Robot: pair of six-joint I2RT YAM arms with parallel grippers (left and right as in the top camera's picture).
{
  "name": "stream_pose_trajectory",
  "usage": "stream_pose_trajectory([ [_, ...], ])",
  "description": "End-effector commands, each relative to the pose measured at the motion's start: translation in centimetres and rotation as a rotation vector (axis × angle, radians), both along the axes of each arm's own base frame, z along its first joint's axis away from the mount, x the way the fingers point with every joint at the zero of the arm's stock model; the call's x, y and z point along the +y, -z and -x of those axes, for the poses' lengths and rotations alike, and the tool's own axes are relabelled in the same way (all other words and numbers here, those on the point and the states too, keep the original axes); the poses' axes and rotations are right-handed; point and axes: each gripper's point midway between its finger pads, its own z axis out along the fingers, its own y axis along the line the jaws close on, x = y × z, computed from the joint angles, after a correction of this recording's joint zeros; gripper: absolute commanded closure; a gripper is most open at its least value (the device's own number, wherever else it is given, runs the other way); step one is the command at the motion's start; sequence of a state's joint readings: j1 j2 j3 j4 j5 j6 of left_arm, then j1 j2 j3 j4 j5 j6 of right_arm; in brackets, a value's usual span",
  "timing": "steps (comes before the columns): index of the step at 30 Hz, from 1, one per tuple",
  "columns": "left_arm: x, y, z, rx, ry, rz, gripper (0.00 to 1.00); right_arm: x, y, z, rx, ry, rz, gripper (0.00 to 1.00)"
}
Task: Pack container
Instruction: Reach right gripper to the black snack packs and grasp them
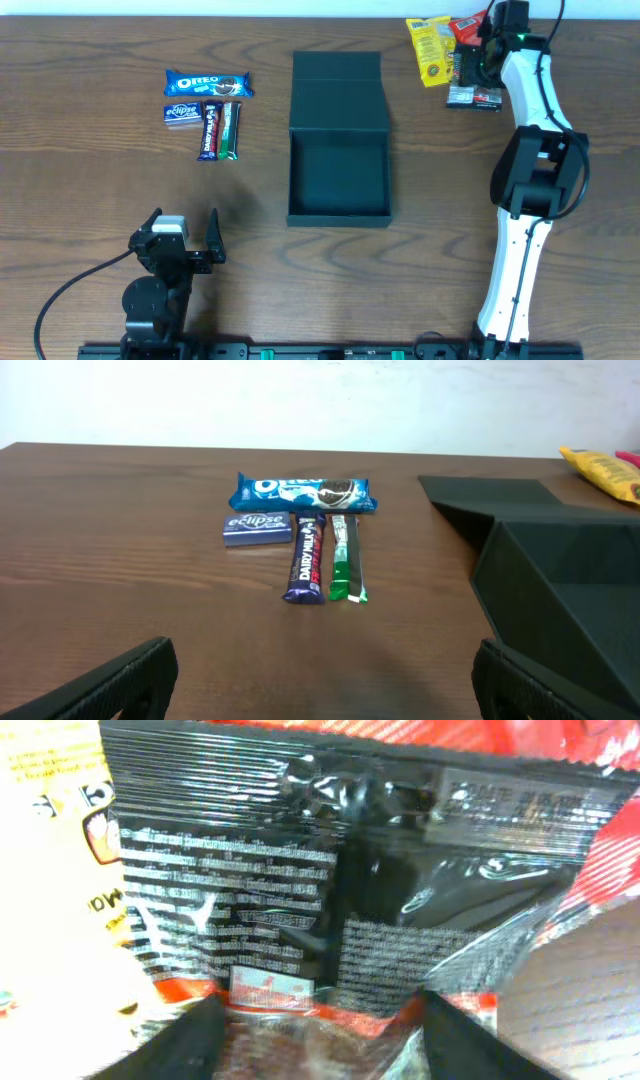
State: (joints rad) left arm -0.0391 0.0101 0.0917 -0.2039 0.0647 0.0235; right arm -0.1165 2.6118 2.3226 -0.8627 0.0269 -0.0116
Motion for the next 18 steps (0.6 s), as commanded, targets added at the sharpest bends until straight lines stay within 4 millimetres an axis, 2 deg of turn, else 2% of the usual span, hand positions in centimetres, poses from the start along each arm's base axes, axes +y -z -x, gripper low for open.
stream_pose_trajectory([
  [1, 0.1, 1.4, 0.0, 0.030, -0.002, -0.007, 0.05, 0.2, 4.4, 1.6, 0.103, -0.011, -0.012, 0.64],
  [4, 0.1, 1.4, 0.0, 0.030, -0.002, -0.007, 0.05, 0.4, 4.5, 2.0, 0.119, -0.013, -0.018, 0.90],
  [5, 0.1, 1.4, 0.0, 0.030, -0.002, -0.007, 0.05, 0.4, 4.6, 2.1, 0.123, -0.013, -0.019, 0.96],
  [6, 0.1, 1.4, 0.0, 0.030, -0.002, -0.007, 0.05, 0.4, 4.6, 2.2, 0.129, -0.009, -0.021, 0.99],
  [11, 0.1, 1.4, 0.0, 0.030, -0.002, -0.007, 0.05, 0.6, 4.8, 2.8, 0.153, -0.008, -0.026, 0.99],
  [13, 0.1, 1.4, 0.0, 0.030, -0.002, -0.007, 0.05, 1.3, 4.5, 3.2, 0.168, -0.020, -0.049, 0.99],
  [15, 0.1, 1.4, 0.0, 0.030, -0.002, -0.007, 0.05, 2.0, 3.7, 3.4, 0.176, -0.032, -0.065, 0.99],
  [18, 0.1, 1.4, 0.0, 0.030, -0.002, -0.007, 0.05, 3.0, 0.8, 3.0, 0.152, -0.051, -0.063, 0.99],
])
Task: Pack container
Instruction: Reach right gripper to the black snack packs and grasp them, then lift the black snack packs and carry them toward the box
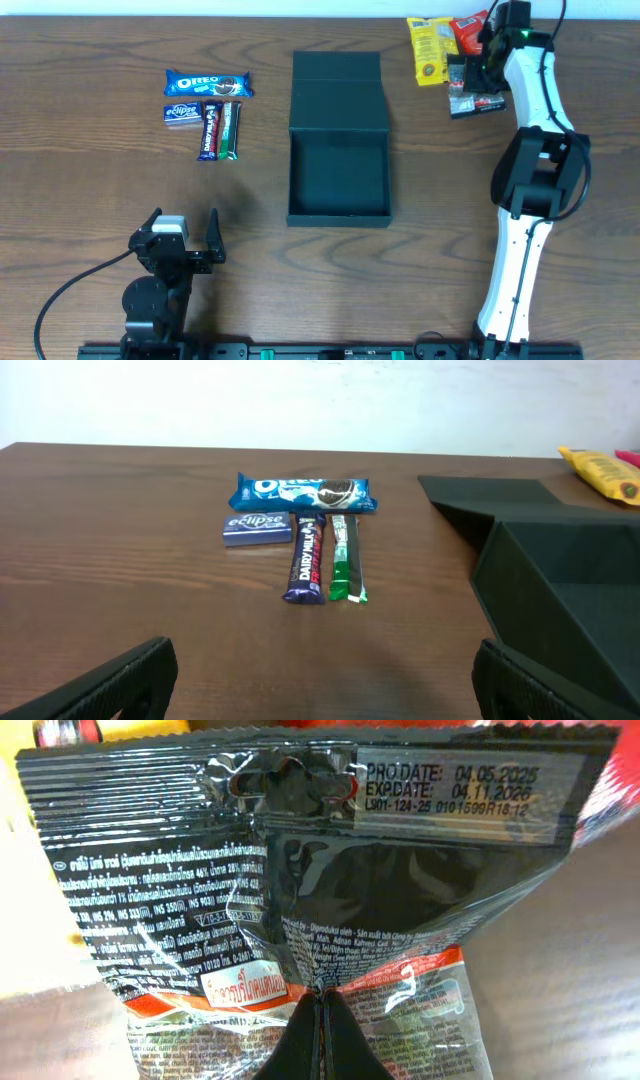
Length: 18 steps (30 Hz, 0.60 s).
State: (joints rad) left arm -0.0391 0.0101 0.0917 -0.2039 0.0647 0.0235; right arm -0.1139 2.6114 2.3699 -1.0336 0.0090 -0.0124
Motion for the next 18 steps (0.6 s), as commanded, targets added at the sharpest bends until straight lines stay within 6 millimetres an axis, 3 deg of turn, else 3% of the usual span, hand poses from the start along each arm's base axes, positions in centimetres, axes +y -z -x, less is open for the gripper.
stream_pose_trajectory([
  [1, 0.1, 1.4, 0.0, 0.030, -0.002, -0.006, 0.05, 2.5, -0.1, 0.1, 0.018, -0.045, -0.033, 0.99],
  [9, 0.1, 1.4, 0.0, 0.030, -0.002, -0.007, 0.04, 5.4, -13.2, 0.0, -0.167, -0.057, -0.034, 0.99],
  [15, 0.1, 1.4, 0.0, 0.030, -0.002, -0.007, 0.05, 8.5, -23.3, 3.3, -0.300, -0.114, -0.035, 0.98],
  [18, 0.1, 1.4, 0.0, 0.030, -0.002, -0.007, 0.05, 10.3, -26.2, 5.2, -0.327, -0.119, -0.056, 0.99],
])
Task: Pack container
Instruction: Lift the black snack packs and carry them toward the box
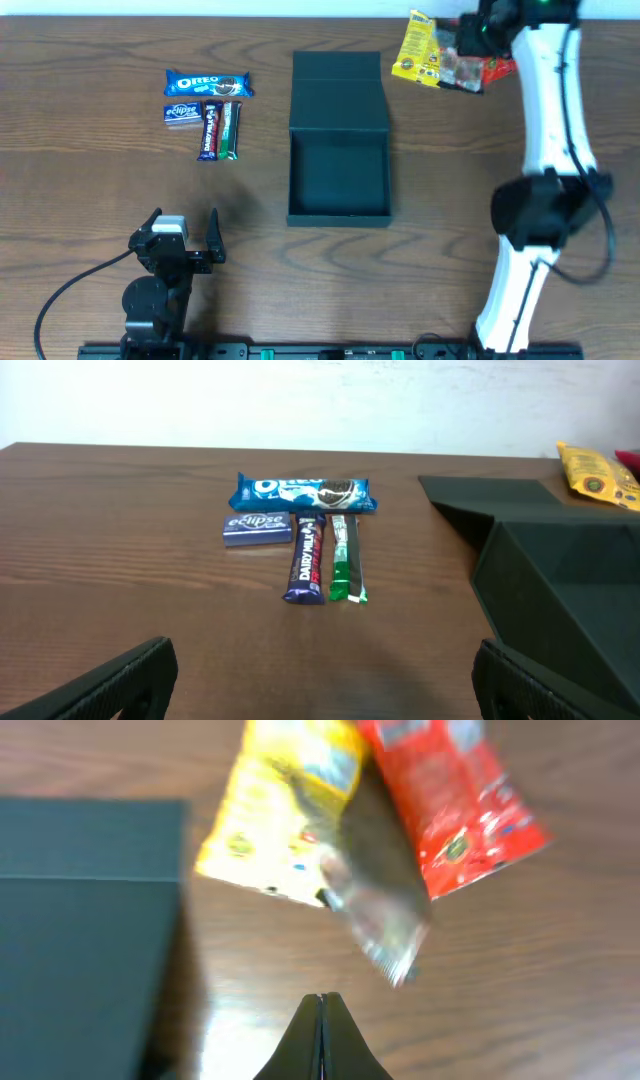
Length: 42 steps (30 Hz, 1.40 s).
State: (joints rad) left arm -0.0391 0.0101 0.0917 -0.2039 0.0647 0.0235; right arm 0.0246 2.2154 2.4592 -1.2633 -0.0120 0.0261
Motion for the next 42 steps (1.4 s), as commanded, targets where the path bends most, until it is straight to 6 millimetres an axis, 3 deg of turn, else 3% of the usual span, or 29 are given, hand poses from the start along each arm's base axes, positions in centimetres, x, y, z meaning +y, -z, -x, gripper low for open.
stream_pose_trajectory([
  [1, 0.1, 1.4, 0.0, 0.030, -0.002, -0.007, 0.05, 2.8, -5.0, 2.2, -0.077, -0.016, -0.043, 0.98],
  [3, 0.1, 1.4, 0.0, 0.030, -0.002, -0.006, 0.05, 3.9, -6.8, 3.4, -0.100, -0.030, -0.037, 0.99],
  [7, 0.1, 1.4, 0.0, 0.030, -0.002, -0.007, 0.05, 3.5, -8.3, 4.2, -0.133, 0.006, 0.016, 0.99],
  [10, 0.1, 1.4, 0.0, 0.030, -0.002, -0.007, 0.05, 2.4, -7.0, 3.8, -0.106, 0.028, 0.018, 0.98],
  [12, 0.1, 1.4, 0.0, 0.030, -0.002, -0.007, 0.05, 1.1, -4.7, 2.3, -0.084, 0.056, 0.023, 0.99],
  [13, 0.1, 1.4, 0.0, 0.030, -0.002, -0.007, 0.05, 0.5, -3.6, 1.2, -0.085, 0.066, 0.027, 0.88],
  [14, 0.1, 1.4, 0.0, 0.030, -0.002, -0.007, 0.04, 0.0, -2.3, 0.1, -0.085, 0.073, 0.029, 0.65],
  [16, 0.1, 1.4, 0.0, 0.030, -0.002, -0.007, 0.05, -0.6, 0.6, -2.0, -0.071, 0.063, 0.051, 0.32],
  [17, 0.1, 1.4, 0.0, 0.030, -0.002, -0.007, 0.05, -0.9, 2.4, -2.9, -0.054, 0.066, 0.062, 0.01],
  [21, 0.1, 1.4, 0.0, 0.030, -0.002, -0.007, 0.05, -2.6, 9.2, -5.1, 0.022, 0.089, 0.072, 0.01],
  [27, 0.1, 1.4, 0.0, 0.030, -0.002, -0.006, 0.05, -5.4, 16.8, -7.2, 0.066, 0.135, 0.072, 0.01],
  [33, 0.1, 1.4, 0.0, 0.030, -0.002, -0.007, 0.05, -7.3, 21.0, -7.2, 0.115, 0.165, 0.054, 0.01],
  [42, 0.1, 1.4, 0.0, 0.030, -0.002, -0.007, 0.05, -6.7, 24.3, -6.6, 0.172, 0.158, 0.002, 0.01],
])
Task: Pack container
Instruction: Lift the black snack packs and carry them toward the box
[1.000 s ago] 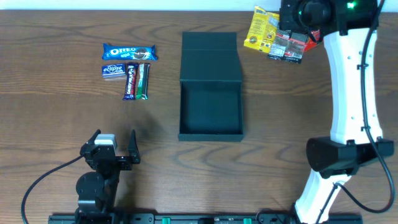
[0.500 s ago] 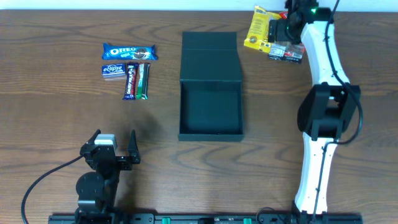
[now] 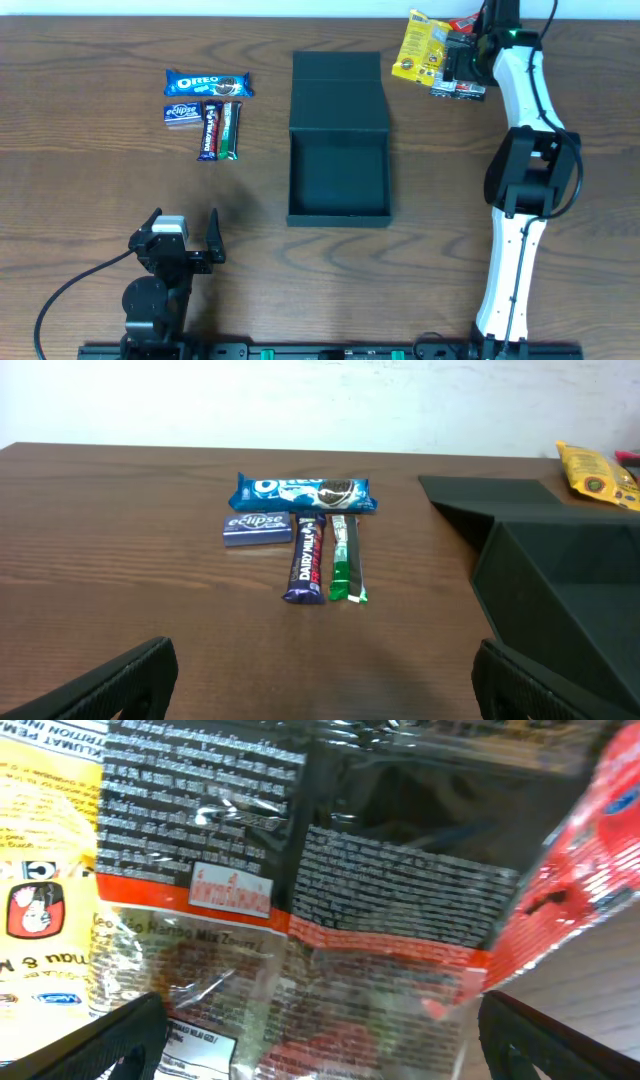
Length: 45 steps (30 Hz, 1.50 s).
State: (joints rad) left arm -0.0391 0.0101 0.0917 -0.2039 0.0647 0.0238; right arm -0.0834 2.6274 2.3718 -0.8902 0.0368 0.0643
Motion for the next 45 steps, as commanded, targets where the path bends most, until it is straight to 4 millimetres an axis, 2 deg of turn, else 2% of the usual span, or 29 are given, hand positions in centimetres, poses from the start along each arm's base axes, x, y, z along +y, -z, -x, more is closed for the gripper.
stream_pose_trajectory([
  [1, 0.1, 1.4, 0.0, 0.030, -0.002, -0.006, 0.05, 0.5, 2.8, 0.5, 0.048, 0.000, -0.027, 0.01],
  [4, 0.1, 1.4, 0.0, 0.030, -0.002, -0.006, 0.05, 0.8, 3.7, 0.8, 0.068, -0.007, -0.047, 0.02],
  [6, 0.1, 1.4, 0.0, 0.030, -0.002, -0.006, 0.05, 1.0, 4.1, 1.0, 0.078, -0.004, -0.055, 0.09],
  [12, 0.1, 1.4, 0.0, 0.030, -0.002, -0.006, 0.05, 1.3, 4.8, 1.4, 0.096, 0.007, -0.077, 0.41],
  [15, 0.1, 1.4, 0.0, 0.030, -0.002, -0.006, 0.05, 1.3, 4.9, 1.4, 0.099, 0.006, -0.081, 0.67],
  [18, 0.1, 1.4, 0.0, 0.030, -0.002, -0.006, 0.05, 1.4, 5.0, 1.9, 0.120, 0.009, -0.083, 0.86],
  [21, 0.1, 1.4, 0.0, 0.030, -0.002, -0.006, 0.05, 1.4, 4.5, 2.4, 0.141, 0.010, -0.084, 0.99],
  [23, 0.1, 1.4, 0.0, 0.030, -0.002, -0.006, 0.05, 1.4, 3.0, 2.2, 0.132, 0.010, -0.083, 0.99],
  [25, 0.1, 1.4, 0.0, 0.030, -0.002, -0.006, 0.05, 1.3, 0.7, 1.6, 0.102, 0.008, -0.081, 0.99],
  [28, 0.1, 1.4, 0.0, 0.030, -0.002, -0.006, 0.05, 1.3, -4.5, 0.7, 0.024, 0.005, -0.075, 0.99],
  [31, 0.1, 1.4, 0.0, 0.030, -0.002, -0.006, 0.05, 1.5, -11.3, 0.5, -0.079, -0.003, -0.066, 0.99],
  [34, 0.1, 1.4, 0.0, 0.030, -0.002, -0.006, 0.05, 2.1, -17.3, 1.3, -0.166, -0.018, -0.059, 0.99],
  [39, 0.1, 1.4, 0.0, 0.030, -0.002, -0.006, 0.05, 4.6, -27.6, 5.4, -0.292, -0.066, -0.064, 0.99],
  [41, 0.1, 1.4, 0.0, 0.030, -0.002, -0.006, 0.05, 7.1, -31.6, 7.9, -0.343, -0.126, -0.112, 0.99],
  [43, 0.1, 1.4, 0.0, 0.030, -0.002, -0.006, 0.05, 9.3, -34.3, 10.1, -0.374, -0.182, -0.150, 0.99],
  [45, 0.1, 1.4, 0.0, 0.030, -0.002, -0.006, 0.05, 11.6, -36.1, 12.5, -0.380, -0.230, -0.163, 0.99],
])
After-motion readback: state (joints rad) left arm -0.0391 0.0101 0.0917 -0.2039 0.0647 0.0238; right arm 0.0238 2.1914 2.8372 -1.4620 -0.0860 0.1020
